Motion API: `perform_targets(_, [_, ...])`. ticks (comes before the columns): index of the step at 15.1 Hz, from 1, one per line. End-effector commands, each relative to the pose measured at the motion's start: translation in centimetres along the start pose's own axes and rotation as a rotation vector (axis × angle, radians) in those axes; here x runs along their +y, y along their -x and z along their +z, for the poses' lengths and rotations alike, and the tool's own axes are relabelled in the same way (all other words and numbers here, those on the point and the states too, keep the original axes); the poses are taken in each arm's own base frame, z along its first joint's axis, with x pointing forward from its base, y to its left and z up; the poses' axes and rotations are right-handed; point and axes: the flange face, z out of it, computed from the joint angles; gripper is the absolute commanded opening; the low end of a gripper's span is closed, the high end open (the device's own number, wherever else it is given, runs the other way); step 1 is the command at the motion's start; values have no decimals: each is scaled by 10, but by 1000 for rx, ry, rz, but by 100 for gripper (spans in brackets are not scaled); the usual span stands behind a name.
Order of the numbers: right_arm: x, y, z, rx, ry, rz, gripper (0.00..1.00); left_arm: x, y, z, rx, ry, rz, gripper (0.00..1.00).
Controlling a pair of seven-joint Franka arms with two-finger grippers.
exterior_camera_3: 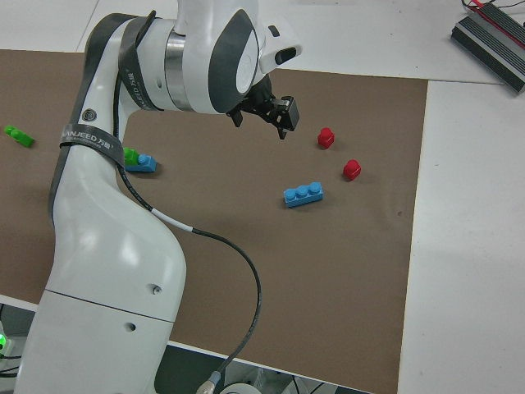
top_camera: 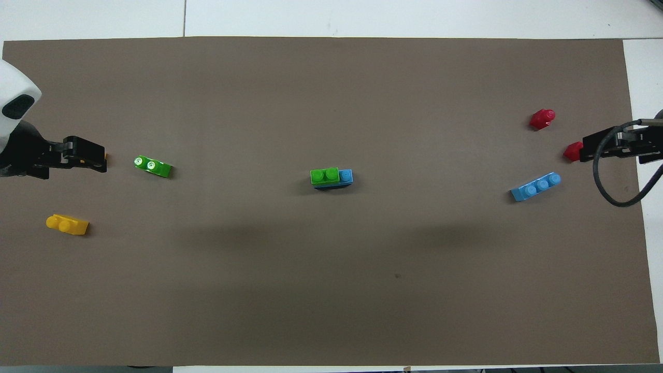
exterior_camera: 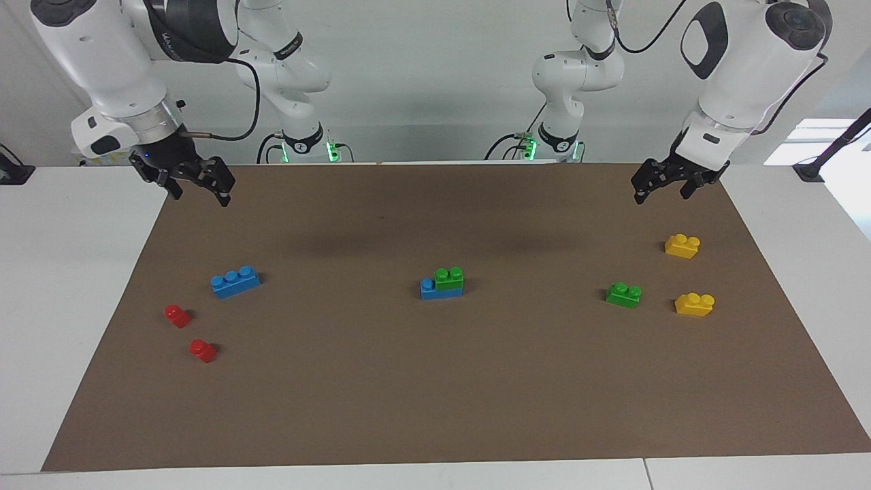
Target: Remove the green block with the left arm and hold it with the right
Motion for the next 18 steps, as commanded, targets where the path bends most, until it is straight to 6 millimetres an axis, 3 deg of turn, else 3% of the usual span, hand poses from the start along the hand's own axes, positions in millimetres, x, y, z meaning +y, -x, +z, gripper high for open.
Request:
perform_targets(1, [-2, 2, 3, -4, -33, 82, 94, 1, 3, -3, 19, -9, 17, 100])
perform_targets(4, [6, 0, 3, -3, -18, -119, 95, 1, 4, -2, 13, -10, 16, 100])
perform_targets(10, [0, 4, 5, -3, -13, -97, 97, -7, 12, -7, 13, -11, -12, 100])
perform_targets(12, [-6, 3, 7, 0, -25, 52, 96, -7, 15, -13, 28, -10, -15, 100])
perform_targets(14, [-35, -1, 21, -8, -46, 202, 95, -2, 17, -13, 13, -7, -66, 100])
perform_targets(16, [-58, -10, 42, -74, -146, 402, 95, 13, 19, -11, -5, 47, -265, 100])
perform_targets(18, [-83, -16, 60, -139, -206, 578, 95, 41, 18, -8, -26, 91, -501, 100])
